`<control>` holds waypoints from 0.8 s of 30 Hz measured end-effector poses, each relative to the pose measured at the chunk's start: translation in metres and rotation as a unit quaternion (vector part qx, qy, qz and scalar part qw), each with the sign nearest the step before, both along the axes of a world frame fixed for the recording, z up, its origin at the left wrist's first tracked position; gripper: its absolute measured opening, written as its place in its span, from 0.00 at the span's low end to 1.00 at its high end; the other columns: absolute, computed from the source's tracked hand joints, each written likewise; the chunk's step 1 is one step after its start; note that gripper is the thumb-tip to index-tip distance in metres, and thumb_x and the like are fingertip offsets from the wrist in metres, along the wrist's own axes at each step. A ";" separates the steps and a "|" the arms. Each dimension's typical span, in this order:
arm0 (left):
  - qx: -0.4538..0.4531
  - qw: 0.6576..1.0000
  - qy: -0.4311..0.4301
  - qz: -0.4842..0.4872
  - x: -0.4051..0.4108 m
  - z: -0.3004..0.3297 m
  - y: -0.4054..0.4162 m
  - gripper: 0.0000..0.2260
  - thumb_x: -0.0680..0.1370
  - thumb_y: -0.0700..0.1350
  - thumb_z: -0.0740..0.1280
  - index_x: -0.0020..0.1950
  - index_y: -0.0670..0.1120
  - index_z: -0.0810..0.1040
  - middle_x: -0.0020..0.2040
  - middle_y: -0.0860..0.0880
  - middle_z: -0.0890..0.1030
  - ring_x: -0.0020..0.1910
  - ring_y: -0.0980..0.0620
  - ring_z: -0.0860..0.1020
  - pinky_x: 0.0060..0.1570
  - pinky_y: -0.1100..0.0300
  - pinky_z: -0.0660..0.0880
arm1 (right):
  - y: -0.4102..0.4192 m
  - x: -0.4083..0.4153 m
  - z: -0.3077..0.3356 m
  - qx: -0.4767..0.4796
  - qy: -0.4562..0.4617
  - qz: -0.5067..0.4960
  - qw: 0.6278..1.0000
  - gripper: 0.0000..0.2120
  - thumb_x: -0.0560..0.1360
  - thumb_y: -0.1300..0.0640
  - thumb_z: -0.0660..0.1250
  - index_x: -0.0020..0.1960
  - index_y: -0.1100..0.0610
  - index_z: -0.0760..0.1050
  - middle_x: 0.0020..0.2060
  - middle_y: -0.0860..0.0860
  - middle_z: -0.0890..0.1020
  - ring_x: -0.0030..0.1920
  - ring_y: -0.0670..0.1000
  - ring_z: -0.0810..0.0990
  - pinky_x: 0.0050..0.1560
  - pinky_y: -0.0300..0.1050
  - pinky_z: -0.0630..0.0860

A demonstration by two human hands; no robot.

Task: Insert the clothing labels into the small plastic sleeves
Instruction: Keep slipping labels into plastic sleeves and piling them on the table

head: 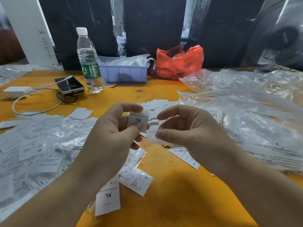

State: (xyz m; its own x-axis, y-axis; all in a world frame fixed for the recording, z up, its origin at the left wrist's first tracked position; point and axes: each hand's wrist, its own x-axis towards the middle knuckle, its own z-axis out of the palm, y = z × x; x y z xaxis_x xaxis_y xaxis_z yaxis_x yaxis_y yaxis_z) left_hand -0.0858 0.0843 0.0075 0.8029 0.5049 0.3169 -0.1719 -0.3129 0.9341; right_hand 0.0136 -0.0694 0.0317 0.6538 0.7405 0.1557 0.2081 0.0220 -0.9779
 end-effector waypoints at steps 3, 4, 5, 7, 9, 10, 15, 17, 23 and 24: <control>0.010 1.000 -0.007 -0.005 0.000 0.000 -0.001 0.20 0.78 0.36 0.67 0.59 0.61 0.72 0.42 0.53 0.86 0.35 0.56 0.81 0.34 0.64 0.78 | 0.001 0.000 0.000 0.007 0.018 0.012 1.000 0.13 0.68 0.69 0.74 0.50 0.58 0.80 0.37 0.55 0.85 0.37 0.51 0.82 0.40 0.44 0.79; 0.009 1.000 -0.006 -0.005 -0.001 0.000 -0.002 0.20 0.78 0.38 0.68 0.61 0.62 0.70 0.43 0.54 0.86 0.37 0.56 0.82 0.35 0.64 0.78 | 0.001 0.000 0.000 0.009 0.023 0.017 1.000 0.13 0.68 0.69 0.74 0.50 0.58 0.79 0.38 0.56 0.85 0.37 0.51 0.83 0.41 0.42 0.79; 0.009 1.000 -0.004 -0.003 -0.001 0.001 -0.002 0.22 0.77 0.41 0.68 0.63 0.62 0.68 0.44 0.55 0.86 0.39 0.57 0.82 0.35 0.64 0.78 | 0.001 0.000 -0.001 0.008 0.024 0.021 0.999 0.14 0.68 0.70 0.74 0.50 0.58 0.79 0.38 0.56 0.85 0.38 0.51 0.83 0.42 0.42 0.80; 0.005 1.000 -0.001 0.003 -0.001 0.001 -0.003 0.23 0.77 0.44 0.69 0.66 0.61 0.66 0.45 0.57 0.86 0.44 0.58 0.83 0.37 0.61 0.78 | 0.002 -0.001 -0.002 -0.001 0.017 0.027 0.999 0.14 0.69 0.69 0.74 0.51 0.57 0.79 0.39 0.56 0.85 0.39 0.52 0.83 0.44 0.42 0.81; 0.000 1.000 -0.004 0.003 -0.002 0.002 -0.004 0.17 0.77 0.44 0.68 0.61 0.60 0.70 0.45 0.57 0.86 0.46 0.58 0.83 0.41 0.60 0.75 | 0.002 -0.001 -0.003 -0.004 0.019 0.033 0.999 0.14 0.69 0.70 0.73 0.51 0.57 0.79 0.39 0.57 0.85 0.40 0.52 0.83 0.45 0.42 0.81; 0.001 1.000 -0.004 0.003 -0.002 0.003 -0.004 0.14 0.77 0.43 0.68 0.58 0.59 0.73 0.44 0.57 0.86 0.46 0.58 0.83 0.41 0.60 0.75 | 0.002 -0.001 -0.003 -0.003 0.022 0.035 0.999 0.14 0.69 0.71 0.73 0.51 0.58 0.79 0.39 0.58 0.84 0.39 0.52 0.83 0.44 0.41 0.81; 0.000 1.000 -0.012 -0.004 -0.002 0.005 -0.006 0.05 0.74 0.53 0.68 0.47 0.61 0.82 0.43 0.59 0.85 0.45 0.59 0.82 0.37 0.65 0.79 | 0.004 -0.002 -0.004 -0.008 0.026 0.039 0.999 0.15 0.68 0.72 0.73 0.51 0.59 0.79 0.38 0.57 0.84 0.39 0.51 0.83 0.43 0.40 0.80; -0.002 1.000 -0.016 -0.008 -0.002 0.006 -0.008 0.07 0.70 0.57 0.66 0.45 0.64 0.82 0.44 0.60 0.85 0.45 0.60 0.82 0.42 0.62 0.77 | 0.005 -0.002 -0.004 -0.017 0.024 0.035 0.999 0.16 0.68 0.72 0.73 0.52 0.58 0.79 0.38 0.57 0.84 0.39 0.51 0.82 0.47 0.46 0.81; 0.002 0.999 -0.003 -0.038 -0.002 0.006 -0.013 0.08 0.69 0.60 0.66 0.43 0.63 0.83 0.42 0.57 0.85 0.37 0.64 0.79 0.35 0.72 0.73 | 0.004 -0.002 -0.002 -0.016 0.032 0.040 0.999 0.17 0.69 0.71 0.72 0.56 0.60 0.78 0.41 0.62 0.84 0.38 0.51 0.82 0.44 0.42 0.80; -0.004 0.999 -0.007 -0.046 -0.003 0.006 -0.014 0.08 0.69 0.59 0.67 0.43 0.62 0.84 0.41 0.55 0.85 0.36 0.64 0.78 0.34 0.74 0.72 | 0.004 -0.002 -0.001 -0.010 0.038 0.043 0.998 0.17 0.69 0.72 0.72 0.56 0.61 0.78 0.41 0.63 0.84 0.37 0.51 0.81 0.41 0.41 0.79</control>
State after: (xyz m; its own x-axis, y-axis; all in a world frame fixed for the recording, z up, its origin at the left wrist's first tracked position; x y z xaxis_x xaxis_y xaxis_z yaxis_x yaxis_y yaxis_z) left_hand -0.0885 0.0707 0.0135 0.8412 0.4325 0.3244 -0.2124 -0.2874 0.9340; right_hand 0.0119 -0.0656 0.0311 0.5971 0.7967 0.0931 0.1315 0.0173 -0.9912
